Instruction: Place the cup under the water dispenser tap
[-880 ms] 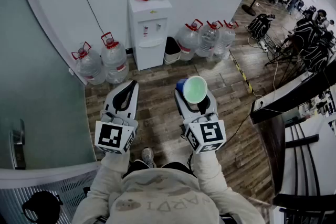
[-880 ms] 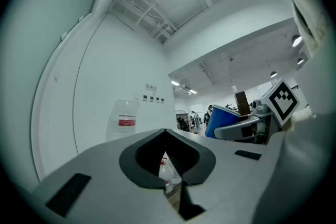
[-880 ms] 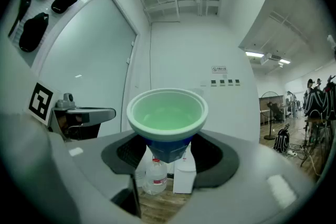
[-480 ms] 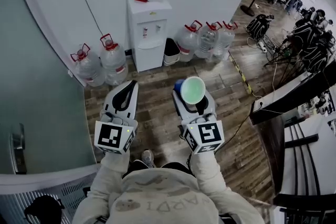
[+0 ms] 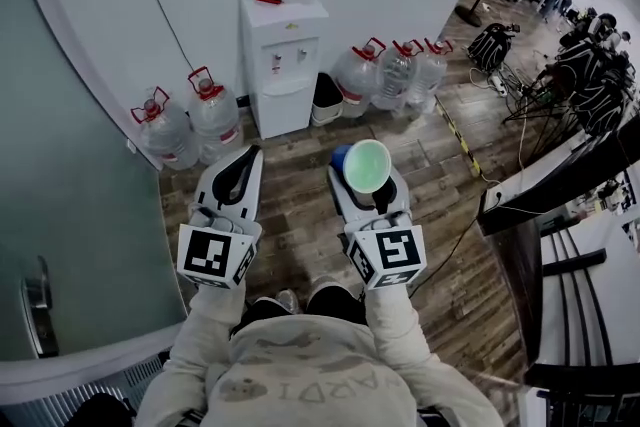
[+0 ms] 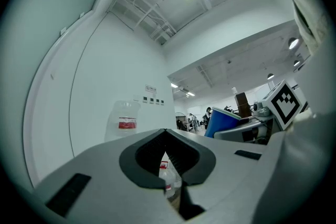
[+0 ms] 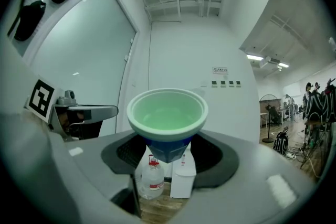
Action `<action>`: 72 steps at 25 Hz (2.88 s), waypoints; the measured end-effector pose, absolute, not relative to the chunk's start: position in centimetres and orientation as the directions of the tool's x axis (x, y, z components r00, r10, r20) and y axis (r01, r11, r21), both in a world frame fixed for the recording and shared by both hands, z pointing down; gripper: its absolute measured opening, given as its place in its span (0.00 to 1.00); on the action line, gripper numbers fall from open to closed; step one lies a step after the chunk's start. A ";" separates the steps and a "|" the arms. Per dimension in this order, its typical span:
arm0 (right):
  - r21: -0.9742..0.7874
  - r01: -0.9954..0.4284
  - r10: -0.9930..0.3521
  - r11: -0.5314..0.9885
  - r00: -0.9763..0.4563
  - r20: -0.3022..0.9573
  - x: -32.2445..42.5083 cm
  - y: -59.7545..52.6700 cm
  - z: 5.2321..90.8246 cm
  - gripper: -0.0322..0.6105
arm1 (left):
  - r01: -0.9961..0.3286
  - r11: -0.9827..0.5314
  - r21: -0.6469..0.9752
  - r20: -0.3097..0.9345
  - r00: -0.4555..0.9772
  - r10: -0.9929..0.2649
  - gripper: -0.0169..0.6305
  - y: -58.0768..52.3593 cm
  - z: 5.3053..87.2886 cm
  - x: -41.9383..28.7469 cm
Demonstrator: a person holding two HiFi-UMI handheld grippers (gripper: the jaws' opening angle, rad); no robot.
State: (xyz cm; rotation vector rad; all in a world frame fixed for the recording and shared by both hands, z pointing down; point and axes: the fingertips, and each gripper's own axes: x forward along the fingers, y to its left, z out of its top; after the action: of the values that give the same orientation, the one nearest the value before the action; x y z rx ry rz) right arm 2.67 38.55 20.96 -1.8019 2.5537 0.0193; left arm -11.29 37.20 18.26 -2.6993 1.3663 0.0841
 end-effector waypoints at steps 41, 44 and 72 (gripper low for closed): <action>0.001 -0.863 -0.862 0.505 -0.504 0.054 10.3 -1.5 24.2 0.48 | -0.878 -0.474 -0.072 -0.081 0.478 -0.874 0.03 0.1 19.9 -2.8; -0.005 -0.860 -0.858 0.510 -0.509 0.064 10.4 -2.9 24.9 0.48 | -0.878 -0.474 -0.065 -0.080 0.478 -0.875 0.03 -1.2 20.1 -2.5; -0.039 -0.894 -0.870 0.447 -0.445 0.213 6.3 -20.9 33.0 0.48 | -0.799 -0.600 -0.033 -0.001 0.600 -0.800 0.03 -20.4 25.8 -4.5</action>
State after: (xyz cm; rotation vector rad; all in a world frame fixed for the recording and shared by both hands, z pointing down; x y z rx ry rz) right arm 6.34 -20.91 33.04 -1.7262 2.8069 -0.2418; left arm -4.51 -20.43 25.82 -2.7833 1.3913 -0.0212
